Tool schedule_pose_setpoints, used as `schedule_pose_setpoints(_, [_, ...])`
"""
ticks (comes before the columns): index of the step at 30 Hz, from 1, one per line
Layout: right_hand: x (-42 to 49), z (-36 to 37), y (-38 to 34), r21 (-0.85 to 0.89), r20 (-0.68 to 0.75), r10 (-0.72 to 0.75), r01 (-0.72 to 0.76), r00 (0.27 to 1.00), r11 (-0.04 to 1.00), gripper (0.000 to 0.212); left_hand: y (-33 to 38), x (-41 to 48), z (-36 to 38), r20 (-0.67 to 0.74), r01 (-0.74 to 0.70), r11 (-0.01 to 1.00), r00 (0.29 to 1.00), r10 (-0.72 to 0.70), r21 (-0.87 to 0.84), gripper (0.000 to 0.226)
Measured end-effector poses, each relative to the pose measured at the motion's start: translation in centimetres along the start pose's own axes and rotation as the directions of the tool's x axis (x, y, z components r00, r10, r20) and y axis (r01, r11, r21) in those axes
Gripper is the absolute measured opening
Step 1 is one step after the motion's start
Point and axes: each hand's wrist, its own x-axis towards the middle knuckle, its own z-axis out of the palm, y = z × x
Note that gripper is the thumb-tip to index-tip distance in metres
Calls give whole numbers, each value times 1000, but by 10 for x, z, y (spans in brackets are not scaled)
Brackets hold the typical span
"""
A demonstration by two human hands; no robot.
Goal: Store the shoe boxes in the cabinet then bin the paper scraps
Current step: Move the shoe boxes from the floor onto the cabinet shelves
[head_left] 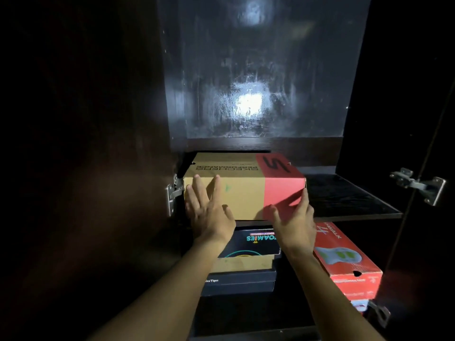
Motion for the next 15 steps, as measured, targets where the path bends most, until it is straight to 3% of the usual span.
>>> schedule_pose_setpoints(2, [15,7,-3,-130,41,5,0,999,992,97,4,20,2,48,42,999,998,-43,25,84])
schedule_pose_setpoints(6, [43,18,-6,-175,122,-8,30,993,984,98,8,47,7,91,95,990,990,-104,103,84])
schedule_pose_setpoints(12, [75,23,2,-52,262,-33,49,964,997,104,8,52,15,110,129,983,983,-144,128,102])
schedule_pose_setpoints(15, [71,6,15,-25,266,-31,40,963,999,86,9,47,7,150,119,986,979,-136,116,99])
